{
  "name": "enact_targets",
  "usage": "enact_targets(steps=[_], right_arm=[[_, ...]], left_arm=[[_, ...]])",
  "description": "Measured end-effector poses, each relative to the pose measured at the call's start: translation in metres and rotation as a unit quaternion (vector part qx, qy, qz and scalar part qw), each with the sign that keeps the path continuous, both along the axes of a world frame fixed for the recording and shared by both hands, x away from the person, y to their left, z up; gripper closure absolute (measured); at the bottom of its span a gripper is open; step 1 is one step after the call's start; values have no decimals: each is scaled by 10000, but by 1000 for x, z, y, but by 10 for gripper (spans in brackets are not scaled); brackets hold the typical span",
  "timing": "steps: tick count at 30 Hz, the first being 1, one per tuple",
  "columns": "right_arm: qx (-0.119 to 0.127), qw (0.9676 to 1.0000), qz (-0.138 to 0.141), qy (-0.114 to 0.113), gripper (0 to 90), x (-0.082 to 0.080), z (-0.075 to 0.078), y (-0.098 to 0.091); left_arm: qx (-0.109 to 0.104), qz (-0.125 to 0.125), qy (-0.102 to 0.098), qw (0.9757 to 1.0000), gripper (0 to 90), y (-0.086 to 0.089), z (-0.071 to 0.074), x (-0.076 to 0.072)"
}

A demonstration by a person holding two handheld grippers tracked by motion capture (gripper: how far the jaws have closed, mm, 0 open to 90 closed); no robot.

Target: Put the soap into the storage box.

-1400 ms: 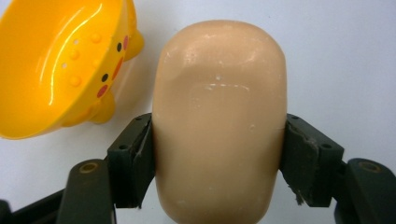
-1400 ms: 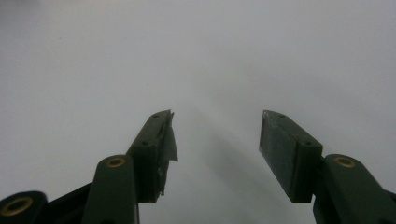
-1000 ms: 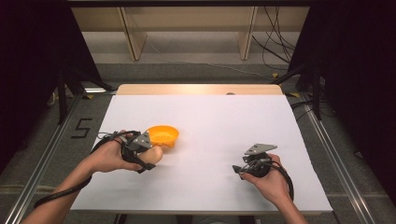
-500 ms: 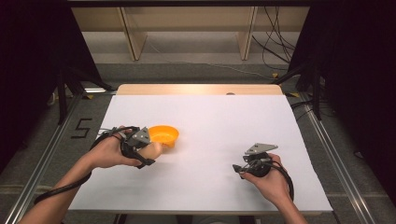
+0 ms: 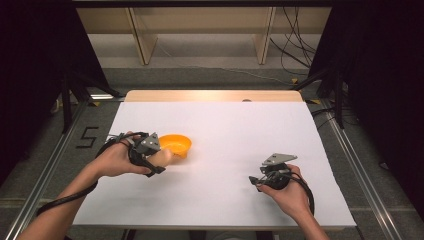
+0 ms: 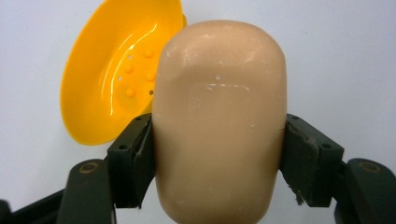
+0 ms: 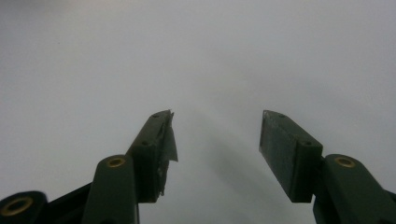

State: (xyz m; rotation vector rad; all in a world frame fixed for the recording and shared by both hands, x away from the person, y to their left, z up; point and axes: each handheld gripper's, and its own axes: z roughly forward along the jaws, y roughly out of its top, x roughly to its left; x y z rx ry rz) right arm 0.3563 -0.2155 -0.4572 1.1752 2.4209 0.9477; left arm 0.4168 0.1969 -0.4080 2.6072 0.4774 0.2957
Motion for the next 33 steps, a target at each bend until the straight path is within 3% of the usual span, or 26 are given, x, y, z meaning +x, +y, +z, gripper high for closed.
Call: enact_targets(steps=[9, 33], right_arm=[[10, 10000, -28, 76, 448, -1, 1, 0], [-4, 10000, -18, 21, 448, 0, 1, -2]], left_arm=[[-5, -3, -79, 10000, 324, -1, 2, 3], [51, -15, -229, 9997, 324, -3, 9, 16]])
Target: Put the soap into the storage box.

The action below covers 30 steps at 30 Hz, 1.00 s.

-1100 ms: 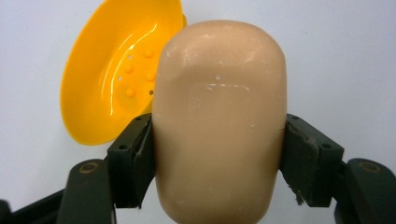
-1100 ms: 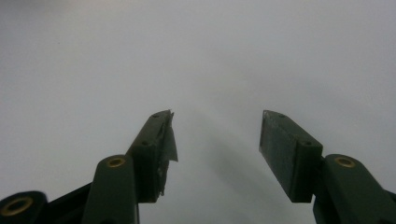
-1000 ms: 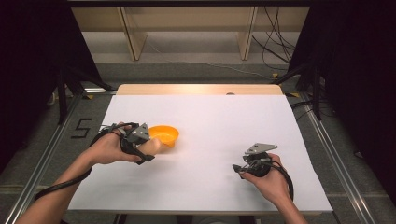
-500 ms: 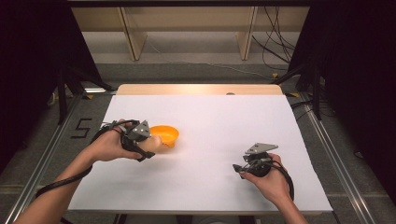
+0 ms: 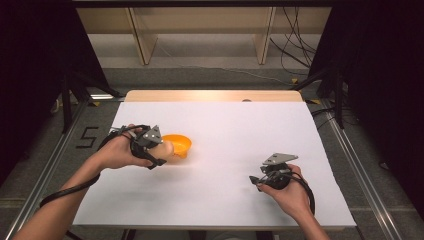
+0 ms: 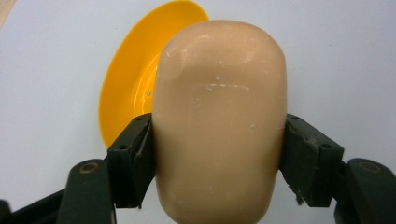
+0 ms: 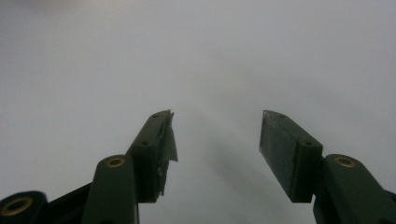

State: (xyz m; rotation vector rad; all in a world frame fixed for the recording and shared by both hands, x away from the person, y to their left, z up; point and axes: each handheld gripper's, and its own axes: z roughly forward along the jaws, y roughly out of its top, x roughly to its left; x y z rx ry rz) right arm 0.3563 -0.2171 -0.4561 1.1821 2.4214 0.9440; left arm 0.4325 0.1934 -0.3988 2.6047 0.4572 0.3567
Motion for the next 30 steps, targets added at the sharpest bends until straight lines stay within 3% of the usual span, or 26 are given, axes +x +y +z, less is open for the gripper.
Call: enact_targets(steps=[22, 28, 30], right_arm=[[34, 10000, -28, -58, 448, -1, 2, -2], [53, 9998, -2, -184, 448, 0, 0, -2], [125, 9999, -67, -88, 447, -1, 2, -1]], left_arm=[[-10, 113, 12, 9999, 324, -2, 8, 12], [-40, 126, -103, 9999, 324, -5, 11, 17], [-27, 96, -113, 9999, 324, -5, 12, 18]])
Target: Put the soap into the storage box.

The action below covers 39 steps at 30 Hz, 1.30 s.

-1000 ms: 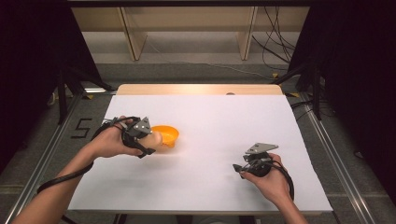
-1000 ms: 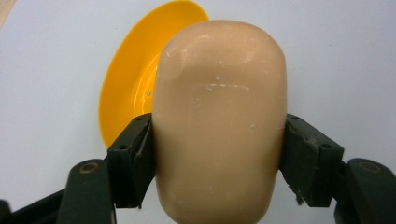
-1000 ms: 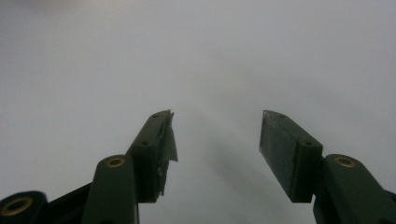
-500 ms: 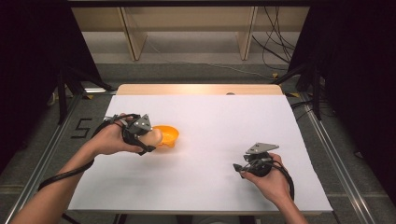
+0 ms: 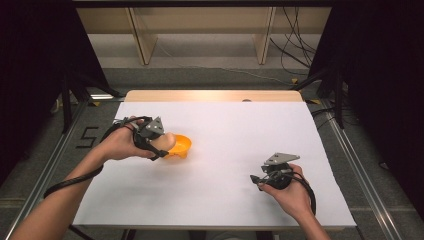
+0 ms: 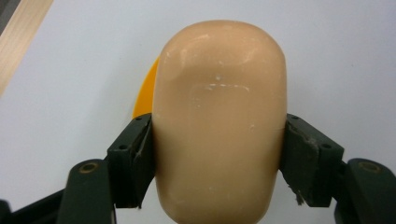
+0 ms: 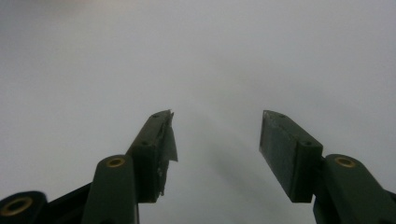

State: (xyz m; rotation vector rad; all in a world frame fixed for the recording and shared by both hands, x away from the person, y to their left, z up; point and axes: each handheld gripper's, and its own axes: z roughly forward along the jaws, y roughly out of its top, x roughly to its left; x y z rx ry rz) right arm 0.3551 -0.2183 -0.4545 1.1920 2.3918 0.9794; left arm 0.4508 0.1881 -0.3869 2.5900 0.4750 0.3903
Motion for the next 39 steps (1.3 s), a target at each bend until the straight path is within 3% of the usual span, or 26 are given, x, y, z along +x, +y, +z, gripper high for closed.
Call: enact_targets(steps=[1, 10, 12, 16, 20, 23, 27, 29, 39], right_arm=[[-59, 9999, 45, -80, 448, 1, -1, -1], [-56, 9999, 61, -74, 448, 1, -1, -1], [23, 10000, -4, -35, 448, 1, -2, 1], [-60, 10000, 2, 76, 448, 0, 1, 0], [19, 10000, -1, -44, 448, 1, -2, 1], [-48, 10000, 0, 70, 448, 0, 0, 0], [-70, 10000, 37, 25, 448, 1, -1, 0], [-74, 10000, 36, 35, 448, 0, -1, 0], [-48, 10000, -3, 83, 448, 0, 0, 1]], left_arm=[[-3, 5, -14, 10000, 324, 0, 0, 1], [-31, 33, -77, 10000, 324, -1, 0, 8], [-17, 2, -121, 9999, 323, -1, 0, 10], [-71, 36, -131, 9999, 324, -2, -1, 12], [-84, 71, -140, 9998, 324, -3, -3, 13], [-84, 28, -198, 9998, 323, -3, -3, 14], [-65, 15, -138, 9999, 323, -3, -2, 17], [-130, 23, -209, 9997, 323, -4, -4, 17], [-283, 114, -194, 9993, 323, -5, -8, 18]])
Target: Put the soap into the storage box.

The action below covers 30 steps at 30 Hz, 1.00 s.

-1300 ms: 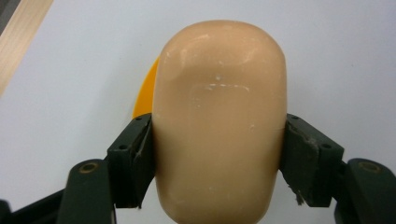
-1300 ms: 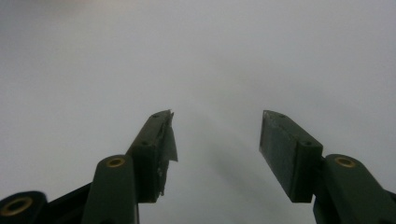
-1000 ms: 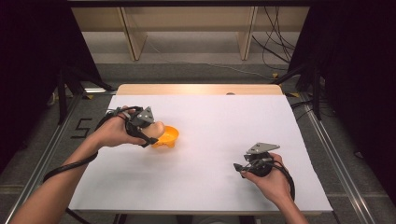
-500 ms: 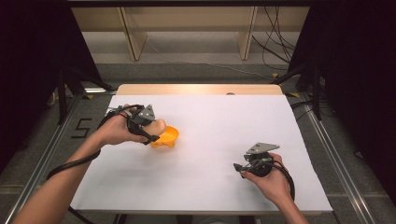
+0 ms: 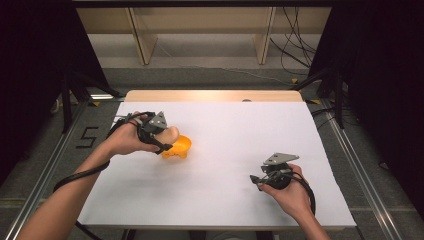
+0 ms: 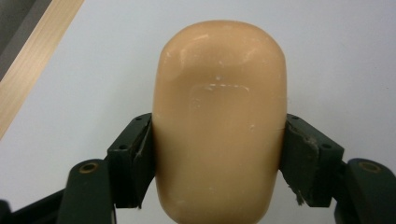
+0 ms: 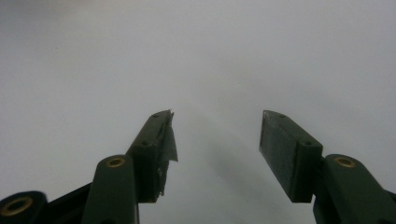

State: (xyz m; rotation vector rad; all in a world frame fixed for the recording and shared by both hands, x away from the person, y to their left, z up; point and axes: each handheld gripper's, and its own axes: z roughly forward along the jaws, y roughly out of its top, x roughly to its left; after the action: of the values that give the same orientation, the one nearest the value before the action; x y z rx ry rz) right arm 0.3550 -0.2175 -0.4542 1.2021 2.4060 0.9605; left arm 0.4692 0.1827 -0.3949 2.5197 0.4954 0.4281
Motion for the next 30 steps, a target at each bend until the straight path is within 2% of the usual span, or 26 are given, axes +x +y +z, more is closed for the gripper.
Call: enact_targets(steps=[1, 2, 3, 8, 10, 11, 14, 15, 17, 18, 23, 27, 30], right_arm=[[1, 10000, 3, 5, 448, 0, 0, 0], [-23, 10000, 40, -52, 448, 1, -1, -1], [-33, 10000, 36, -54, 448, 1, -1, -1], [-30, 10000, 42, -46, 448, 1, -1, -1], [-32, 9999, 72, -80, 448, 1, -1, -1], [-85, 9998, 119, -95, 448, 1, -2, -1], [-41, 9999, 94, -91, 448, 1, -1, -1], [-29, 10000, 49, -54, 448, 1, -1, -1], [-30, 10000, 47, -52, 448, 1, -1, -1], [-45, 9999, 97, -92, 448, 1, -2, -1], [-59, 9999, 89, -106, 447, 2, -2, -1], [-28, 10000, 15, 21, 447, 1, -1, 0], [-38, 10000, 28, 31, 447, 1, -1, 0]], left_arm=[[-9, -20, -12, 10000, 324, 0, 0, 1], [81, -65, -25, 9999, 323, 0, 0, 1], [3, -17, -32, 10000, 324, -1, -1, 1], [32, -71, -73, 9999, 323, -2, -1, 4], [39, -93, -20, 9999, 323, -2, -1, 5], [-12, -56, -73, 10000, 323, -3, -3, 5], [-2, -62, -22, 10000, 323, -3, -4, 7], [-17, -86, -73, 9999, 323, -4, -5, 7], [-12, -79, -51, 10000, 323, -4, -6, 7], [-24, -75, 33, 10000, 323, -5, -8, 8], [-20, -68, 90, 9999, 323, -5, -12, 10], [-38, -45, 134, 9999, 323, -5, -13, 11], [-22, -63, 139, 9999, 323, -5, -13, 12]])
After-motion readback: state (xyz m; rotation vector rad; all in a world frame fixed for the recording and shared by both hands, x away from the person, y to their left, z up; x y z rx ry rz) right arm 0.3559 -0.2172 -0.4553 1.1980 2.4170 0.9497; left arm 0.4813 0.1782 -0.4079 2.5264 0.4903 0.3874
